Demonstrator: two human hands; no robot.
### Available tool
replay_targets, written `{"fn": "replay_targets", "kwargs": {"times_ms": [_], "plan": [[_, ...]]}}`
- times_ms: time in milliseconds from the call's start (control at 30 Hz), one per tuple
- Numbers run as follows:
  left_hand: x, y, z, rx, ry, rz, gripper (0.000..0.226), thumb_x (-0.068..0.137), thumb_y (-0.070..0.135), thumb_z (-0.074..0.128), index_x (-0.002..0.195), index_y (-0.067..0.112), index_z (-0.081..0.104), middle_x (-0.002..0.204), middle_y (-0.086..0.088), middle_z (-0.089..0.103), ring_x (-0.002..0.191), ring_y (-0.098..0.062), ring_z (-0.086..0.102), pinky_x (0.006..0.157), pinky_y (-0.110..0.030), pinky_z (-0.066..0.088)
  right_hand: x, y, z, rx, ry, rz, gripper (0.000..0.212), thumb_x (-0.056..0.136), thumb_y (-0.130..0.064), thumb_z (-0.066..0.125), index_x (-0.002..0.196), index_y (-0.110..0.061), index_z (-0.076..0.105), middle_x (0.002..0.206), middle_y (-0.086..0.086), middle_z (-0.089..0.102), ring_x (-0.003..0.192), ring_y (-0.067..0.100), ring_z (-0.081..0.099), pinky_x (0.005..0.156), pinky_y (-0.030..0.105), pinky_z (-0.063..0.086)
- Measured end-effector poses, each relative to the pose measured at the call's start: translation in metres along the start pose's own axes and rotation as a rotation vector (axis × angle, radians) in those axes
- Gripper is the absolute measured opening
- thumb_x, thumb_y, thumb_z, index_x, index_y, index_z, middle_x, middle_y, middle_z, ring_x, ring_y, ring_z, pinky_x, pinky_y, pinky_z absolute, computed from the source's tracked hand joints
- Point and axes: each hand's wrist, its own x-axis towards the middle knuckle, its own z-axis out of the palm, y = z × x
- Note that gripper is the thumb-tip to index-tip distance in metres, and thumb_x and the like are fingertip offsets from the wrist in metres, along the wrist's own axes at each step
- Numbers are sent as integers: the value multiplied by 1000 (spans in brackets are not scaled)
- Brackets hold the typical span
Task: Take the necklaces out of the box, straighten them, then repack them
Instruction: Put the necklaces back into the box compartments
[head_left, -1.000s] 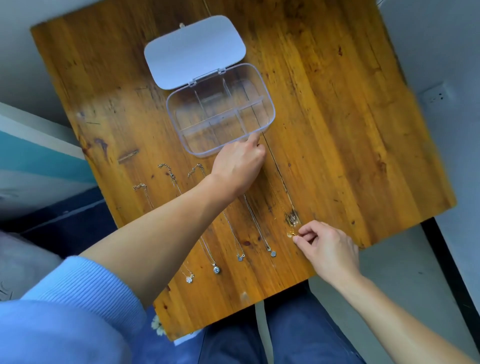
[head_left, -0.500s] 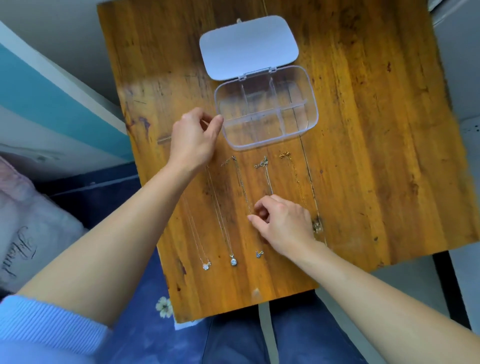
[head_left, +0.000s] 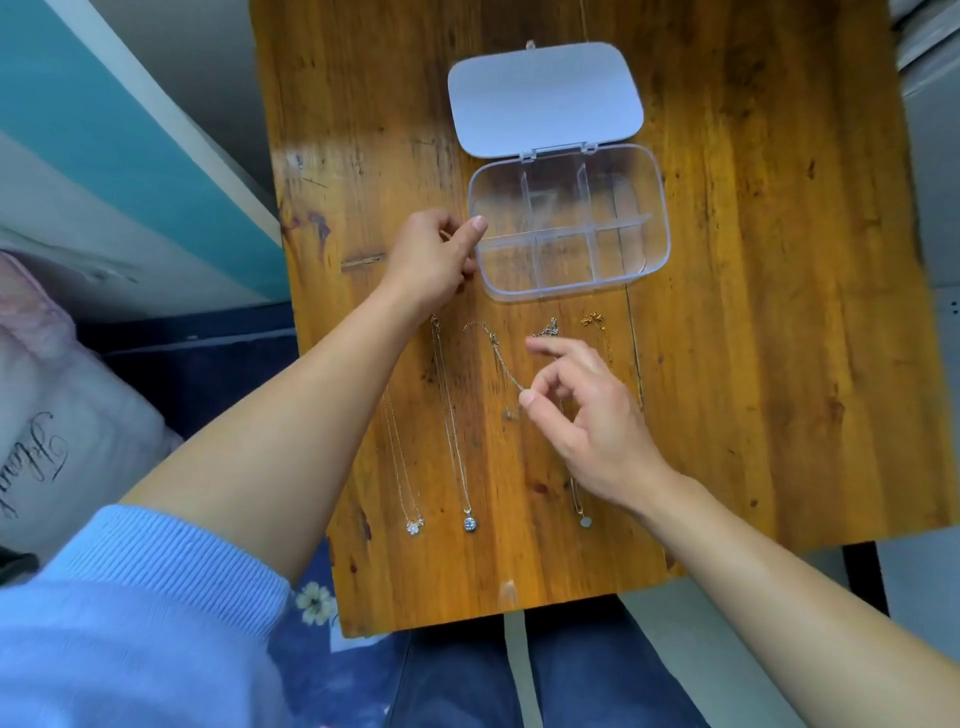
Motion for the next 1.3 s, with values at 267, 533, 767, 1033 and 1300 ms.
{"fn": "replay_targets", "kwargs": {"times_ms": [267,533,767,1033,1300], "plan": [[2,-3,-1,-28,-62,-44,33,97,41,50,93,9,57,70,-1,64,57,-12,54,57,-26,46,56,-46,-46,772,295,111,19,94,2,49,78,-8,52,56,-2,65,69,22,72,79,34,56],[1,-6,3,-16,-38,-34,31,97,44,46,87,15,54,70,2,63,61,-10,55,66,-30,46,124,-53,-105,1040,468,310,31,96,-18,44,65,-17,42,48,-6,37,43,9,33,43,23,29],[1,-5,3,-28,-60,-69,34,97,43,46,91,12,56,73,2,62,65,-11,55,69,-32,45,175,-30,-108,1045,567,421,29,93,-14,43,64,-15,42,51,-3,36,44,10,32,46,23,35],[1,-2,1,-45,-68,-93,40,98,43,46,102,5,58,73,0,63,65,-11,55,65,-30,43,181,-12,-99,285,531,297,18,88,-15,53,75,-10,64,69,5,68,65,16,72,70,36,62],[-2,0,-4,-71,-84,-114,37,94,45,52,96,9,60,75,-4,65,64,-14,57,61,-30,47,148,-6,-82,-239,465,11,21,86,-23,57,94,-12,73,93,4,71,84,16,62,72,29,51]]}}
